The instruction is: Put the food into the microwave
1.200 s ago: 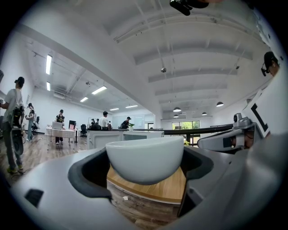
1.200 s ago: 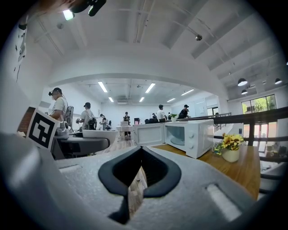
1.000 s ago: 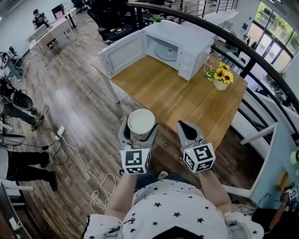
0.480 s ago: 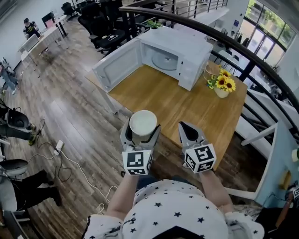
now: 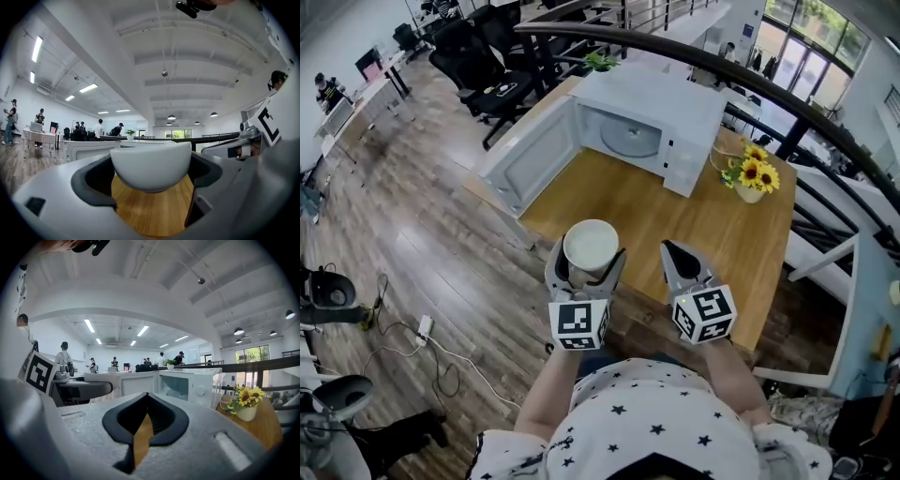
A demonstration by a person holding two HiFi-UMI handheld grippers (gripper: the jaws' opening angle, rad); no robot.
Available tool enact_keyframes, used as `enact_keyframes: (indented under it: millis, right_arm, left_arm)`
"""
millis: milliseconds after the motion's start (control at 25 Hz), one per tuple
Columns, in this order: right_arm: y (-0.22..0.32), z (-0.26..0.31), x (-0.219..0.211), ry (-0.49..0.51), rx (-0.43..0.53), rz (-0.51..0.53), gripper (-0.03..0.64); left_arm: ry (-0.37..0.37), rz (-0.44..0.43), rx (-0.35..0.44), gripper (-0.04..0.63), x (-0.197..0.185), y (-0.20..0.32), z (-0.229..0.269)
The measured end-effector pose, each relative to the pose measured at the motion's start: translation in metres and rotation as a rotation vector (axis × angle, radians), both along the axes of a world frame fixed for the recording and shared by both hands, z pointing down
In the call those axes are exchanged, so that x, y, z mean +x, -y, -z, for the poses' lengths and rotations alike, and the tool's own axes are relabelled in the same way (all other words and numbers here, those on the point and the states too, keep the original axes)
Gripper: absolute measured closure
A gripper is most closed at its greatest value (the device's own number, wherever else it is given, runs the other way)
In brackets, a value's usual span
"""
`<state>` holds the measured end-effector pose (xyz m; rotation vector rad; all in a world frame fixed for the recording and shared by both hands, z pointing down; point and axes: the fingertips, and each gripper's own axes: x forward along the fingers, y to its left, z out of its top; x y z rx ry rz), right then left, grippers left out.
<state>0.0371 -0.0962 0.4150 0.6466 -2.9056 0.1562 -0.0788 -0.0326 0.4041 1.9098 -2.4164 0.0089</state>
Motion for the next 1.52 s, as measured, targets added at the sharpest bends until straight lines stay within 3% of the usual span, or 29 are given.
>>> enact_keyframes:
  millis: [480, 800, 1520]
  right_arm:
    - [0.021, -0.001, -0.072, 0.003, 0.010, -0.148, 0.612]
    - [0.034, -0.002, -0.098, -0.001, 0.017, -0.231, 0.612]
    - [0.057, -0.011, -0.109, -0.027, 0.001, -0.338, 0.612]
  left_arm:
    - [-0.007, -0.131, 0.004, 0.106, -0.082, 0.033, -0.006]
    - [-0.014, -0.207, 0.006, 0.106, -0.115, 0.057, -0.009]
    - [-0.013, -0.333, -0.008, 0.106, -0.129, 0.113, -0.021]
